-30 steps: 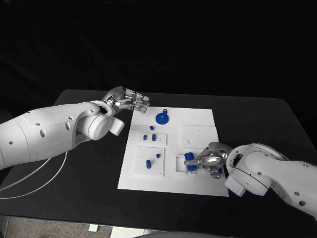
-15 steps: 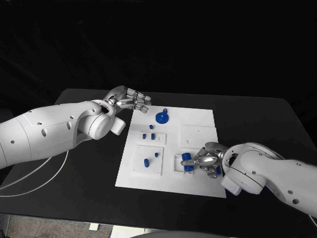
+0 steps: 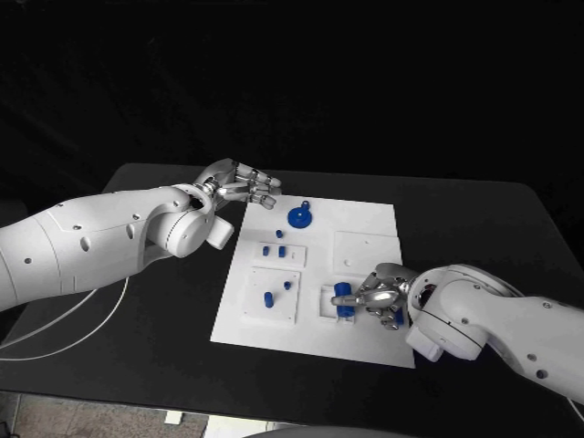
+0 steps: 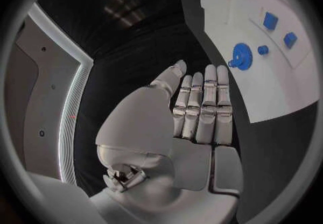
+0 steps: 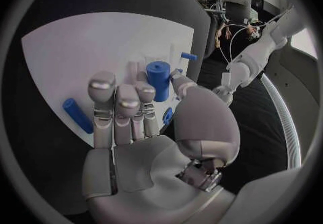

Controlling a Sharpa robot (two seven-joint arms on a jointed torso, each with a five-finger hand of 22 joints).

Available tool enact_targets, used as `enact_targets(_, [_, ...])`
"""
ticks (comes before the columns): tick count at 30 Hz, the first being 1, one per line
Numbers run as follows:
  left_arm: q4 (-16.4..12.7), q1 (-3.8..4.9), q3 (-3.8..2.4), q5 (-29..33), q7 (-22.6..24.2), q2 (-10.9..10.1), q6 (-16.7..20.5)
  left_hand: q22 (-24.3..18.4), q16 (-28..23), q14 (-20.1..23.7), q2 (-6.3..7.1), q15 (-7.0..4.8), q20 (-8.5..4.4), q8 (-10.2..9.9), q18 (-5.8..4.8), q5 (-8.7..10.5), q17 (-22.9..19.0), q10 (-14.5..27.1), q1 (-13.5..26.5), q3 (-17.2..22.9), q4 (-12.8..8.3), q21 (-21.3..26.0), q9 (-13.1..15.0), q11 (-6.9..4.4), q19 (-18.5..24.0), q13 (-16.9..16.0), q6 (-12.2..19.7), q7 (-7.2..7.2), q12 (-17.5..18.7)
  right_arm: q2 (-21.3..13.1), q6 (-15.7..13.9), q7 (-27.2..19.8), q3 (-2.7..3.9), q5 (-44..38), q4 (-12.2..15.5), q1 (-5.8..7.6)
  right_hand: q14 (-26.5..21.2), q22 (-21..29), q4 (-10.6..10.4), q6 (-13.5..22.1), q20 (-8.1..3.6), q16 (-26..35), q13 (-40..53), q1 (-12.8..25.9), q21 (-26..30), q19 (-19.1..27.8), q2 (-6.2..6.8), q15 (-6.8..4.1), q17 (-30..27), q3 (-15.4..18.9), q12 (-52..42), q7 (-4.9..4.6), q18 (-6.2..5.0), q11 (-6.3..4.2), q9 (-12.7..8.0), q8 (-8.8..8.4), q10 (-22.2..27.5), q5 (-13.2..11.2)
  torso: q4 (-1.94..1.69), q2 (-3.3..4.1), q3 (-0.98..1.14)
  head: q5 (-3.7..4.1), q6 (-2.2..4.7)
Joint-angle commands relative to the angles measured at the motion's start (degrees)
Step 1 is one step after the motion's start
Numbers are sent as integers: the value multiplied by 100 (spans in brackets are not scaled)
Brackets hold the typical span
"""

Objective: Assemble the parts on the task board

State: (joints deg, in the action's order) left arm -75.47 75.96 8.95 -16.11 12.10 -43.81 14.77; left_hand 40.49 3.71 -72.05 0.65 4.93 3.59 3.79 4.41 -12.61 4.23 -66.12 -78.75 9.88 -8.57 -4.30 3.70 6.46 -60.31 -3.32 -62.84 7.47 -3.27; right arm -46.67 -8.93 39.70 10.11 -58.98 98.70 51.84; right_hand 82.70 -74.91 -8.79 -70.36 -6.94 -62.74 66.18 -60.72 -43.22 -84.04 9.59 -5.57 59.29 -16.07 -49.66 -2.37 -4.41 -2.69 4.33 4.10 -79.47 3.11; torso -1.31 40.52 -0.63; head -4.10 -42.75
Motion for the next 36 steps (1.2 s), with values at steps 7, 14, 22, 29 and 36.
enact_targets(7, [-20,4,-4,-21,11,9,-84,-10,-21,32,-19,-13,2,-13,42,36,0,38,34,-9,31,34,1,14,-19,2,47,3,-22,32,-31,58,-38,-250,38,-19,50,-110,-87,-41,-13,15,-8,-250,-26,-309,-106,-14,33,53,15,-5,97,-4,31,-38,-7,-32,3,3,6,-40,30])
enact_targets(14, [-24,4,-4,-21,10,0,-84,-39,-21,37,-19,-11,4,-13,41,35,0,42,36,-10,42,35,2,16,-21,2,52,4,-22,-24,-197,-12,-39,-249,143,-15,52,-138,84,-87,-13,-9,-4,-122,-69,-310,-159,-13,68,-35,-3,11,110,-10,20,-40,-27,-27,7,5,10,-60,30])
enact_targets(22, [-24,4,-4,-21,7,-2,-88,-39,-21,37,-19,-11,4,-13,41,35,0,42,36,-10,42,35,2,16,-21,2,52,4,-22,-61,-216,-46,-38,-241,249,39,54,-154,130,-106,-12,-21,-16,-76,-96,-310,-151,-12,83,-25,2,15,112,-11,19,-41,-28,-25,4,5,8,-94,38])
enact_targets(29, [-24,4,-4,-21,0,-6,-93,-39,-21,37,-19,-11,4,-13,41,35,0,42,36,-10,42,35,2,16,-21,2,52,4,-22,-69,-219,-49,-37,-240,313,65,55,-155,132,-106,-11,-24,-15,-77,-95,-310,-154,-13,87,-26,-2,15,111,-12,19,-42,-30,-24,1,5,5,-121,28])
enact_targets(36, [-27,4,-4,-20,-12,-11,-97,-39,-21,37,-19,-11,4,-13,41,35,0,42,36,-10,42,35,2,16,-21,2,52,4,-22,-63,-106,-1,-36,-244,306,84,52,-162,104,-103,-11,-16,-27,-40,-102,-310,-127,-12,80,2,7,12,110,-9,17,-43,-24,-24,1,4,4,-137,23])
